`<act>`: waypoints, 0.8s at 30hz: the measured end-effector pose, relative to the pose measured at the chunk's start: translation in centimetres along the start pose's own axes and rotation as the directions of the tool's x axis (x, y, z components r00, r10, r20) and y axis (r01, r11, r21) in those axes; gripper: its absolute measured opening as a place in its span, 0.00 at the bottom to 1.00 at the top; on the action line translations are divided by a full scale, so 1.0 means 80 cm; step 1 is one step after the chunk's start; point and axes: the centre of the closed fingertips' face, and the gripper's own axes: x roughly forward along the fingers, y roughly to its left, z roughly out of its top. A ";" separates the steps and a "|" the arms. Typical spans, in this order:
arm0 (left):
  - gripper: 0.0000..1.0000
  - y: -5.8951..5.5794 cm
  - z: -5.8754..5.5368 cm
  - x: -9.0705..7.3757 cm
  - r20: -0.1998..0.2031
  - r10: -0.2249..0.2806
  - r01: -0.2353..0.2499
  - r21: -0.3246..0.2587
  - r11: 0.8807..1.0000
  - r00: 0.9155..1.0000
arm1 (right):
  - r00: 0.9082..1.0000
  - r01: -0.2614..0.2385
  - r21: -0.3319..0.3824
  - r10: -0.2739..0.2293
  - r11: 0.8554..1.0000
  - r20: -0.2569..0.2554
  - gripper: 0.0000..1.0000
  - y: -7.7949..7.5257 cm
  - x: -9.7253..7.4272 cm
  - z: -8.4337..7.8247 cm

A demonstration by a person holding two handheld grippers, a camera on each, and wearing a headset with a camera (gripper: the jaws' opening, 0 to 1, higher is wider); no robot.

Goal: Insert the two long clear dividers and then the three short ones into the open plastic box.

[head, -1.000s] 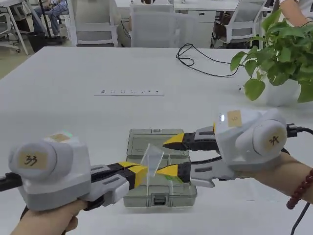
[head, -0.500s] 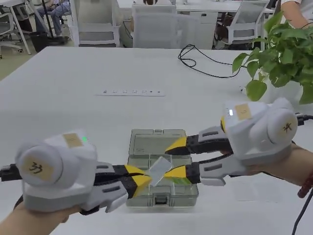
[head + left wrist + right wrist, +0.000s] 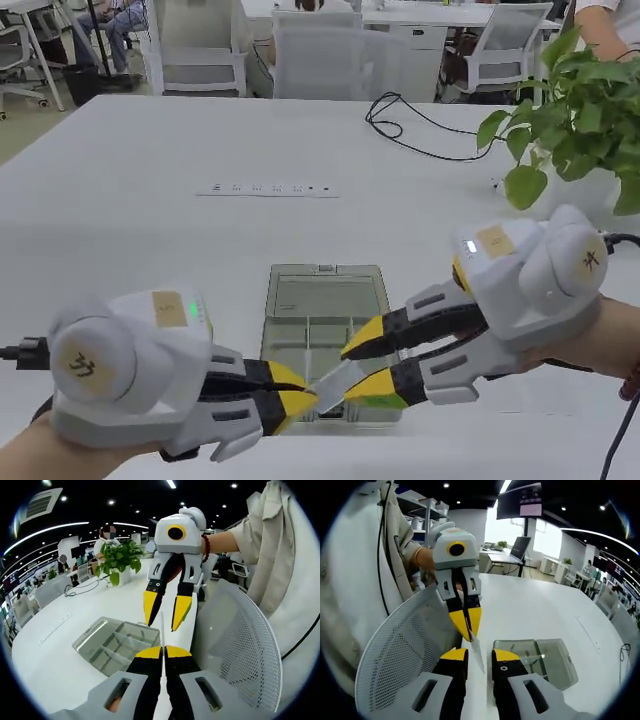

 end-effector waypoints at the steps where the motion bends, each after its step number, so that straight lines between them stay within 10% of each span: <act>1: 0.00 -0.003 0.002 -0.001 0.007 -0.012 0.012 0.005 1.000 1.000 | 1.000 -0.006 0.001 0.006 1.000 -0.003 0.18 0.001 0.001 -0.001; 24: 0.00 -0.016 0.011 -0.004 0.040 -0.074 0.070 0.078 0.994 0.996 | 0.992 -0.126 0.013 0.125 0.992 0.035 0.03 0.028 0.003 0.000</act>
